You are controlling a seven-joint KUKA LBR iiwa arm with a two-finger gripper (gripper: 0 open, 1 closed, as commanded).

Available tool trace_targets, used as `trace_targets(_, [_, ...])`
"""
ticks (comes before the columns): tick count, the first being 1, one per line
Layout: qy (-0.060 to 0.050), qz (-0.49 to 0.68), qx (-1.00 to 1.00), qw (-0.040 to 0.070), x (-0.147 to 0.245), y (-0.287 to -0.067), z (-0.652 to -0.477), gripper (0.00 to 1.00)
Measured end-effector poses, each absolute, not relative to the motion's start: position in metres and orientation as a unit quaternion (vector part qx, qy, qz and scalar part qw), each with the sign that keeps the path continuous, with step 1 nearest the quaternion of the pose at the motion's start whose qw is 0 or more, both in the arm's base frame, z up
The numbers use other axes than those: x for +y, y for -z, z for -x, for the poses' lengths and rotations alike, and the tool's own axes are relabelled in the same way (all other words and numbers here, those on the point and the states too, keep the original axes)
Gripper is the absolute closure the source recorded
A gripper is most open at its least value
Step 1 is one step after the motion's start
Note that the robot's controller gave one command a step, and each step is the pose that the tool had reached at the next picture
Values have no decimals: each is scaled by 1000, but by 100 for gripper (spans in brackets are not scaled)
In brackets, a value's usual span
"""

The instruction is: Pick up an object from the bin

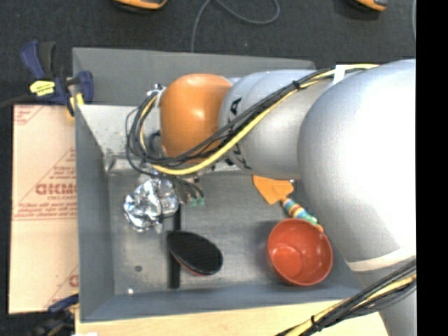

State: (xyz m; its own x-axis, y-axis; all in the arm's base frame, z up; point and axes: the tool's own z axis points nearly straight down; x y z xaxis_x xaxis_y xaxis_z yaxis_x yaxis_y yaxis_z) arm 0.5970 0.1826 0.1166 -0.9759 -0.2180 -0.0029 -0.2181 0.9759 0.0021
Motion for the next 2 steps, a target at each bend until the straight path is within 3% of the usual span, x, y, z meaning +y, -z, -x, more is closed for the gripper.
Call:
trace_targets(1, [-1,232,973,-2,175,-152,-593,100])
trace_targets(2, [-1,265,964,3,176,-180,-596,100])
